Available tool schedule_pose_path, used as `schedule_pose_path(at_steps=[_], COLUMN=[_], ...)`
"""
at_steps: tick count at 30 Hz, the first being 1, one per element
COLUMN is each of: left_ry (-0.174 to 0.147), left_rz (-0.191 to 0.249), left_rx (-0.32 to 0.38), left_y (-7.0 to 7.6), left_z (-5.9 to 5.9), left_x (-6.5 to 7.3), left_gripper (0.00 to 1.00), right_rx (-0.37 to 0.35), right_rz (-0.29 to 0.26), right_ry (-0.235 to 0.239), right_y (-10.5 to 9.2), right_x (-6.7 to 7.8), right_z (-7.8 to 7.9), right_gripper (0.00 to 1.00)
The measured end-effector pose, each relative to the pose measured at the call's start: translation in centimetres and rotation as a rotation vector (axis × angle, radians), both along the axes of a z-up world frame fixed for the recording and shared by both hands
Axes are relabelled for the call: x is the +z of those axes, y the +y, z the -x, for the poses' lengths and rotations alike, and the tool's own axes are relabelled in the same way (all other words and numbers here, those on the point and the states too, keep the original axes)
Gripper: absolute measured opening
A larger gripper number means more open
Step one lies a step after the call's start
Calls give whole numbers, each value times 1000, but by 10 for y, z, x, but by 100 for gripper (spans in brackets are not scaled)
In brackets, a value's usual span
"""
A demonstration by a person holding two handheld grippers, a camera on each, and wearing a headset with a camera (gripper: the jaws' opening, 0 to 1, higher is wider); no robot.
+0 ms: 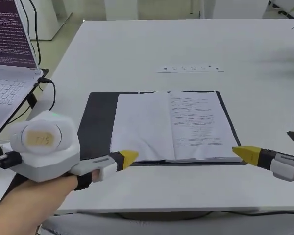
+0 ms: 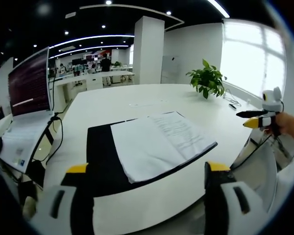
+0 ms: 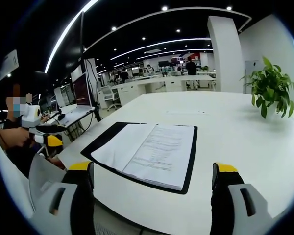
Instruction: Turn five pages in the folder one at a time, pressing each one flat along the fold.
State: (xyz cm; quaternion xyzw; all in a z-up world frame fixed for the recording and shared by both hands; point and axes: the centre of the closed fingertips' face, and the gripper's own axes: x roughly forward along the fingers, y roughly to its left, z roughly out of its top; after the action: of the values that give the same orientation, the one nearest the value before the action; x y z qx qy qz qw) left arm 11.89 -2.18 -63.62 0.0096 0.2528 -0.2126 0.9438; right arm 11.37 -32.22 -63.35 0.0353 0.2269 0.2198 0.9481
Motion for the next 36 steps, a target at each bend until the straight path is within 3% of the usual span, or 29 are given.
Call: schedule_pose_path(at_steps=[8,19,27,36], left_ry=[12,17,42,31], left_rz=[-2,-28,-35,-55], left_rx=[-60,-154,-215,-286], left_y=[-32,-74,-108,-152], left_z=[-11,-35,-47,-65], left_x=[-7,-29,-46,-64], left_gripper=[83,69,67,66], right_rx=[13,22,34,46], right_rz=[-10,-39,-61,-82], right_ry=[4,16,24,29], right_y=[1,2,9,13], right_x=[-2,-6,-10,-17], right_z=[1,-1,-1,-3], right_gripper=[100,99,98,97])
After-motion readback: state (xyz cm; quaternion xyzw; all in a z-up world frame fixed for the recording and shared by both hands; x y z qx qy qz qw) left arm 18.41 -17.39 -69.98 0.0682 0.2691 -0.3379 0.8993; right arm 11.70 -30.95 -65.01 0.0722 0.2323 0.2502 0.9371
